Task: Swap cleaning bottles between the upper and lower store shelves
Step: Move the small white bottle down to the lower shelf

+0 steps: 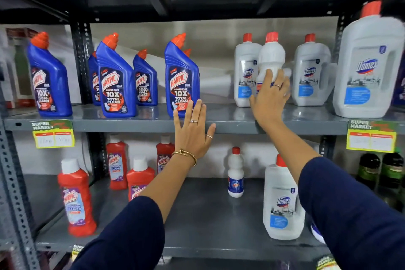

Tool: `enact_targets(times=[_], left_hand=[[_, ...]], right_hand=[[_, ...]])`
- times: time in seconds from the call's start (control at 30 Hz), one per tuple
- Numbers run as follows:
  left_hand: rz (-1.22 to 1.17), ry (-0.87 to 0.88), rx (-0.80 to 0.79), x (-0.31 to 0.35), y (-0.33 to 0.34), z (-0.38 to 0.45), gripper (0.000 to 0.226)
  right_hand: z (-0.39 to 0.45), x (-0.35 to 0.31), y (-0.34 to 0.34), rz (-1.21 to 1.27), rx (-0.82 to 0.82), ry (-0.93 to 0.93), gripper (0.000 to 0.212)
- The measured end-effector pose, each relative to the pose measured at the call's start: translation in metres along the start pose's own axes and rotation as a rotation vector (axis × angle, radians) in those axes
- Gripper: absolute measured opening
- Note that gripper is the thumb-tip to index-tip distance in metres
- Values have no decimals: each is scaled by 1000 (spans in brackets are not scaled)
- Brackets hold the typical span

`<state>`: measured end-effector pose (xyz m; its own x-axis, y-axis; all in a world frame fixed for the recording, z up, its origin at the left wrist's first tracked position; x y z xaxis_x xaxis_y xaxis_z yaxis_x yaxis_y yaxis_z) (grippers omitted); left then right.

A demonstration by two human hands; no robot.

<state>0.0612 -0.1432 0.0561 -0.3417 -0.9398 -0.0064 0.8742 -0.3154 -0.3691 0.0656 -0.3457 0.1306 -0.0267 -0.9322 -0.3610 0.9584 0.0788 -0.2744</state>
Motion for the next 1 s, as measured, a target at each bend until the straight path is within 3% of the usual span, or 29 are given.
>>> enact_targets(times=[0.33,0.47,0.7,0.83,1.0], left_hand=[[4,17,1,-2,3,-4,60],[-4,12,-4,-3,4,-3,60],[29,-1,-59,-3,6,-4,61],[30,7,-70,-2,4,-3,59],[13,18,-92,-2,3,-3,57]], right_hand=[[5,11,4,19,-33,148,86],[7,17,-10,119,-12,236,107],[-9,10,-55,325,92,240,88],[-32,8,-85,475,188,214,89],[-78,22,-98,608,249,319,84]])
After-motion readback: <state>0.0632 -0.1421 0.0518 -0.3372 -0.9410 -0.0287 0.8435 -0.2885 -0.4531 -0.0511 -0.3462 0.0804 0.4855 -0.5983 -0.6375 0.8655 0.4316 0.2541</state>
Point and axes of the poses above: each hand's wrist, its own z-axis towards the middle knuckle, its own y-axis out of the palm, x = y × z, the point moved 9 cm from there along z, towards the middle knuckle, and after that the axes turned 11 degrees about x, right-handed, at the moved point
